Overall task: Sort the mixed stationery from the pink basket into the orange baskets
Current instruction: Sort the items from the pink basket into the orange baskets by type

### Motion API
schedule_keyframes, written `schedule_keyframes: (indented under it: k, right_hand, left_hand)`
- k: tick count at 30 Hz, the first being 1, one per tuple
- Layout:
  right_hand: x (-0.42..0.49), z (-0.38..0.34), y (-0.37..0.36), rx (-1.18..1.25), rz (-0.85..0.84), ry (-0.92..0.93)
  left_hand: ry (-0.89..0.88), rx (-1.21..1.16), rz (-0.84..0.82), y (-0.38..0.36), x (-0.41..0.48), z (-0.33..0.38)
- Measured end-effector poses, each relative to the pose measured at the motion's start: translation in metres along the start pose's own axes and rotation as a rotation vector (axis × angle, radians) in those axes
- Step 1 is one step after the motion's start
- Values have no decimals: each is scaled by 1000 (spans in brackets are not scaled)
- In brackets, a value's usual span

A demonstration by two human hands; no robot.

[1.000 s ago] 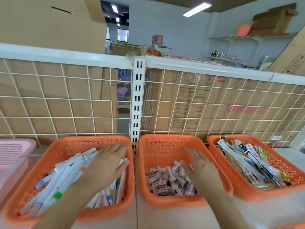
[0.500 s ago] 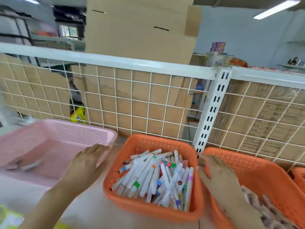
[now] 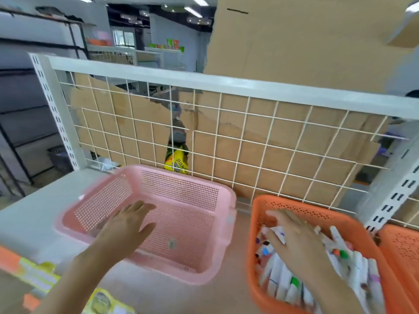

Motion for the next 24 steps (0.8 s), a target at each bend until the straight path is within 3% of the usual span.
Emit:
schedule_keyframes:
  k: [7, 12, 18, 24]
  right_hand:
    - [27, -75, -54, -51, -113, 71]
    - [37, -106, -110, 32, -322, 100]
    - [37, -130, -171, 134, -616, 37]
    - [32, -140, -216, 76, -900, 4]
  left_hand:
    - [25, -6, -349, -49, 17, -72]
    - [37, -37, -515, -66, 27, -98]
    - [-128, 51, -712, -88, 27, -94]
    - [-156, -57, -833, -101, 27, -108]
Point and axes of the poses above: each hand's wrist, its own x-axis towards the middle knuckle, its own y-axis out of the back of the hand, z = x × y, the point moved 9 cm from there along x, towards the middle knuckle, and after that the axes turned 14 degrees about x, right-handed, at the moved point
